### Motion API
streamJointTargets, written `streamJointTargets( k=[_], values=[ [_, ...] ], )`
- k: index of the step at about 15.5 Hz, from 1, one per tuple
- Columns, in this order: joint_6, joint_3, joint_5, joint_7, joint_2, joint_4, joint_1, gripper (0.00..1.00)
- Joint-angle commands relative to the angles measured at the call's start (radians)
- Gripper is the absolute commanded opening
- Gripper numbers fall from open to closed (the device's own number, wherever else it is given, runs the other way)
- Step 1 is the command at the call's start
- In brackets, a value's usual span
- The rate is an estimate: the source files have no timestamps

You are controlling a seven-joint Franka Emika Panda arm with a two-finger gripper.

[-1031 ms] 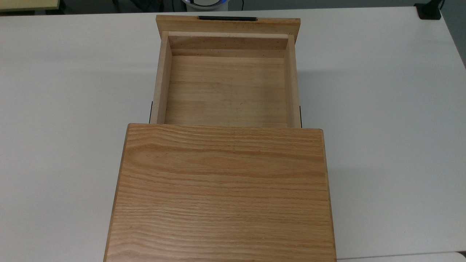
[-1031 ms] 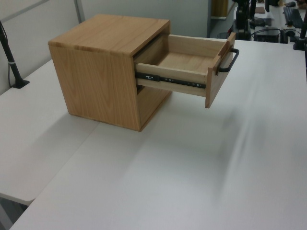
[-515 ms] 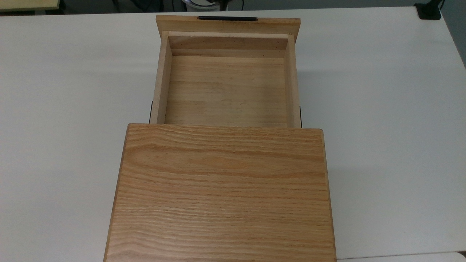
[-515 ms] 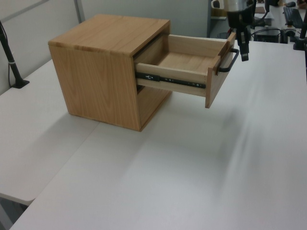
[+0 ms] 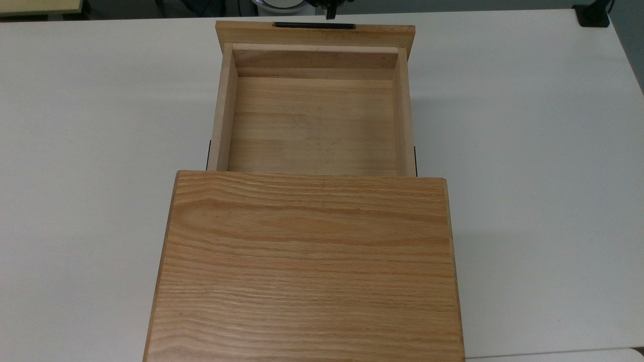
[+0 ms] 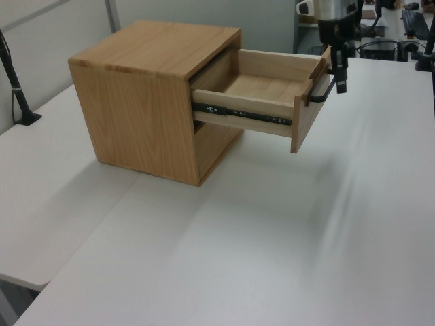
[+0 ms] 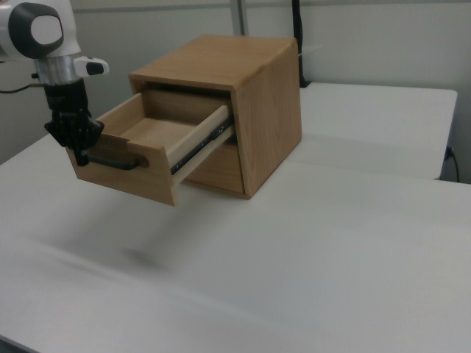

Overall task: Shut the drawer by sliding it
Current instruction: 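Move the gripper down to the black handle of the drawer, then push the drawer front with the gripper into the wooden cabinet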

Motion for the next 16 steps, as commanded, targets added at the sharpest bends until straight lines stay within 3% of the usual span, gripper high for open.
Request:
streamJointTargets(
  k=[1,12,16],
  values=[
    [0.105,0.003,0.013,0.046,0.008,0.002,-0.008,0.02],
    [0.513,-0.018,-0.050,0.242,0.163,0.052,-0.014,0.03],
    [0.601,-0.035,-0.053,0.301,0.252,0.155,-0.014,0.03]
  ],
)
